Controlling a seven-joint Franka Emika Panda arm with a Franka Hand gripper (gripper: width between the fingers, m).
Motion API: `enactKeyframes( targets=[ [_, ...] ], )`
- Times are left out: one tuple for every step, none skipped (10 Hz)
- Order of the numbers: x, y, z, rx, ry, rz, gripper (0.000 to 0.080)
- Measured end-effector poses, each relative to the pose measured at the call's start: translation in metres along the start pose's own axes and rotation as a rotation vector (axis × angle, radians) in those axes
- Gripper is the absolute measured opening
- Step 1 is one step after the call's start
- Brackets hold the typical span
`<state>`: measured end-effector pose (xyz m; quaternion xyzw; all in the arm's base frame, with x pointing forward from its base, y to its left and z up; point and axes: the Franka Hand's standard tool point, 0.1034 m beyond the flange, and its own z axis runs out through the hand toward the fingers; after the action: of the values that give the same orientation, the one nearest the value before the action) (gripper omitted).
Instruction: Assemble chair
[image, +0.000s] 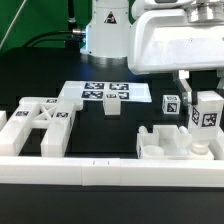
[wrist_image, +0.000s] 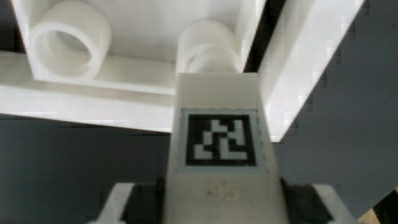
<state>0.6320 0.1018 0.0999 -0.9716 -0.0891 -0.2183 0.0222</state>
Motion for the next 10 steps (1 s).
enactKeyframes(
  targets=[
    [0.0,0.001,0.001,-0.001,0.004,-0.003,0.0287],
    [-0.002,0.001,0.004,-0.002,0.001,-0.003,0.0287],
    [-0.002,0.0,0.006,-0.001,0.0,-0.005,0.0287],
    [-0.005,-0.001,0.008,0.0,-0.005,-0.006,0.0287],
    [-0.008,-0.001,0.011,0.0,-0.009,-0.006,0.0287],
    [-0.009,-0.001,0.013,-0.001,-0.004,-0.006,0.0287],
    [-0.007,0.0,0.014,-0.004,0.018,-0.005,0.0287],
    [-0.007,0.0,0.014,-0.006,0.027,-0.005,0.0287],
    [-0.007,0.0,0.014,-0.006,0.026,-0.005,0.037],
    [-0.007,0.0,0.014,-0.006,0.026,-0.005,0.037]
  ],
)
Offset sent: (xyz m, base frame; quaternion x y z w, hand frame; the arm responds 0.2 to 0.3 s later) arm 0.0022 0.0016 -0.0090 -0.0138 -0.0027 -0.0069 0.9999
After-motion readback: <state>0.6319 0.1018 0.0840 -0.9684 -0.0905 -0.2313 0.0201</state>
